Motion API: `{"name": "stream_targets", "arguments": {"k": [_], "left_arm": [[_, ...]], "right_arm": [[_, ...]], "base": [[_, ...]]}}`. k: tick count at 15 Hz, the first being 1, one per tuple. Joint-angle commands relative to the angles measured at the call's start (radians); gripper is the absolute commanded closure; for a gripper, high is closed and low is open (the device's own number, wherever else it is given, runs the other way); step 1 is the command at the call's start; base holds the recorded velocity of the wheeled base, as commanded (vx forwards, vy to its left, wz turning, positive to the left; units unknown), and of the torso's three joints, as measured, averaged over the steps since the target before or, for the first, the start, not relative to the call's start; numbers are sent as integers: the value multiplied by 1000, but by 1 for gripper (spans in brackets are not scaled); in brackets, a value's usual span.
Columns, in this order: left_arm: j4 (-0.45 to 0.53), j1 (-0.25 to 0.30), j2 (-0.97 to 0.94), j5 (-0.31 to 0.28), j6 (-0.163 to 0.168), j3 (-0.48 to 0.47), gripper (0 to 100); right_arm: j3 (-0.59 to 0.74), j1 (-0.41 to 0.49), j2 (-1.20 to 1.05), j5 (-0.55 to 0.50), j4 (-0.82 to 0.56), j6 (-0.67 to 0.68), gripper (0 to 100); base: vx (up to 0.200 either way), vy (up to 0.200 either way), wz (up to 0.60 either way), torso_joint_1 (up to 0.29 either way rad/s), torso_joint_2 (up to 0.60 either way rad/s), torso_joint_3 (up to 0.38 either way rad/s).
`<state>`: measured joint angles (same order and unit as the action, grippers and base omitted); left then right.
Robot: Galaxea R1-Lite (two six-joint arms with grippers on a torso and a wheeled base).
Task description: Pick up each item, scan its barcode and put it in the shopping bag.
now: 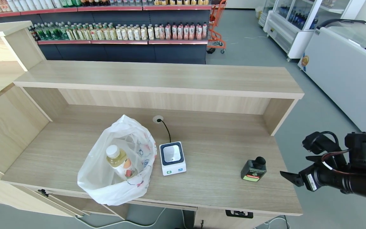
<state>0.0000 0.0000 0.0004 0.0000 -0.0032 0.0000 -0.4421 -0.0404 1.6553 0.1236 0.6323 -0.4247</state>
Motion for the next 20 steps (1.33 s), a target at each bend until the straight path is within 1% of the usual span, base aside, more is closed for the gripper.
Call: {"name": "stream_targets", "arguments": {"k": [1,4,6,8,10,12,15,18,20], "left_arm": [[0,0,0,0,-1,0,0],[0,0,0,0,0,0,0],[0,0,0,0,0,0,0],[0,0,0,0,0,0,0],[0,0,0,0,0,0,0],[0,0,0,0,0,-2,0],[0,0,0,0,0,0,0],[0,0,0,0,0,0,0],[0,0,0,0,0,0,0]], "right_arm": [[-13,-26,6,-1,-37,-14,0],[-13,-47,31,-6,-74,-52,0],[-36,-42,83,-9,-63,-143,0],[-43,-45,109,-18,-63,-155,0],[-47,-45,164,-27,-52,-198,0],[-46,-50,213,-21,3,-235,0],[-59,-88,302,-21,110,-233,0],[-92,-134,373,-7,156,-232,0],[-112,-147,420,-1,202,-233,0]], "base": [[0,0,0,0,0,0],[0,0,0,0,0,0],[0,0,0,0,0,0],[0,0,0,0,0,0],[0,0,0,0,0,0],[0,0,0,0,0,0],[0,0,0,0,0,0],[0,0,0,0,0,0],[0,0,0,0,0,0]]}}
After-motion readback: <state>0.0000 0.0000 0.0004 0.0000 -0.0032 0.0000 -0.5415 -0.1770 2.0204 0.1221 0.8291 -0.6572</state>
